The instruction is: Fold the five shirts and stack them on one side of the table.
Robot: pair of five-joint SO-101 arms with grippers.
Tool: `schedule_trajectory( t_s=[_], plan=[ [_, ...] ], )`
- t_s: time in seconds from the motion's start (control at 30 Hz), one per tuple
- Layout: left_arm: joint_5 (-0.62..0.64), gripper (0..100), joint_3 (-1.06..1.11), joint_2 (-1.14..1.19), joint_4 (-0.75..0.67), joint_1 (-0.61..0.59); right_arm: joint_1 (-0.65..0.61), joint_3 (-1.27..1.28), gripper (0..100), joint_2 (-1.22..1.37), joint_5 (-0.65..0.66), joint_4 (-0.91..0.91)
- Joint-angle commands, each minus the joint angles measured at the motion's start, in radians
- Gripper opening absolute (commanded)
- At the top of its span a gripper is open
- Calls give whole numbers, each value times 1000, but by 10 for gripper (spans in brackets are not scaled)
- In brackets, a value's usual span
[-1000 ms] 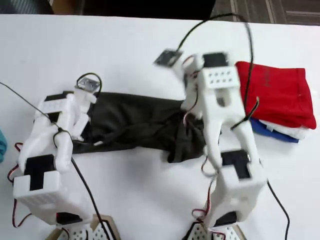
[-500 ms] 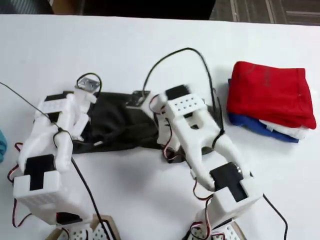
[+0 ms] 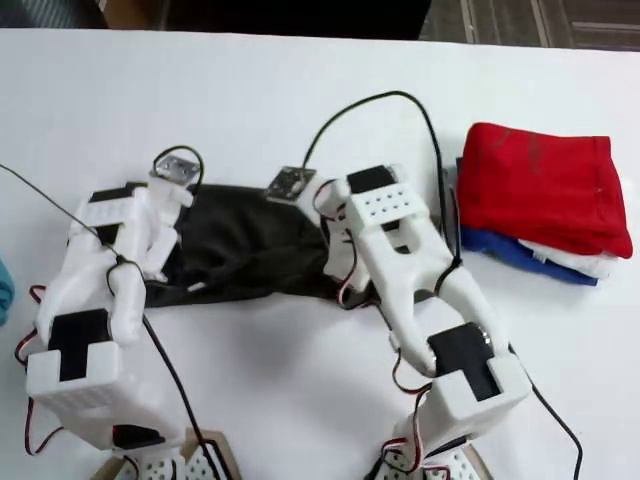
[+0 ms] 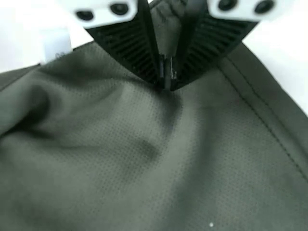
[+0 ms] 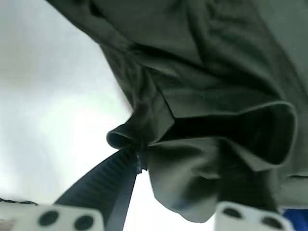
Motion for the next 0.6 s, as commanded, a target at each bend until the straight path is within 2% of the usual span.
schedule_trajectory(
  t_s=[0.0,0.23,0.5,0.57],
  plan=[
    [2,26,-2,8,-20,11,13,-3,299,-28,35,-1],
    [2,26,-2,8,-20,11,16,-9,226,62,40,-33],
    [2,26,-2,8,-20,11,64,-98,18,62,40,-22],
    [2,26,-2,8,-20,11,94,-160,28,62,40,4]
  ],
)
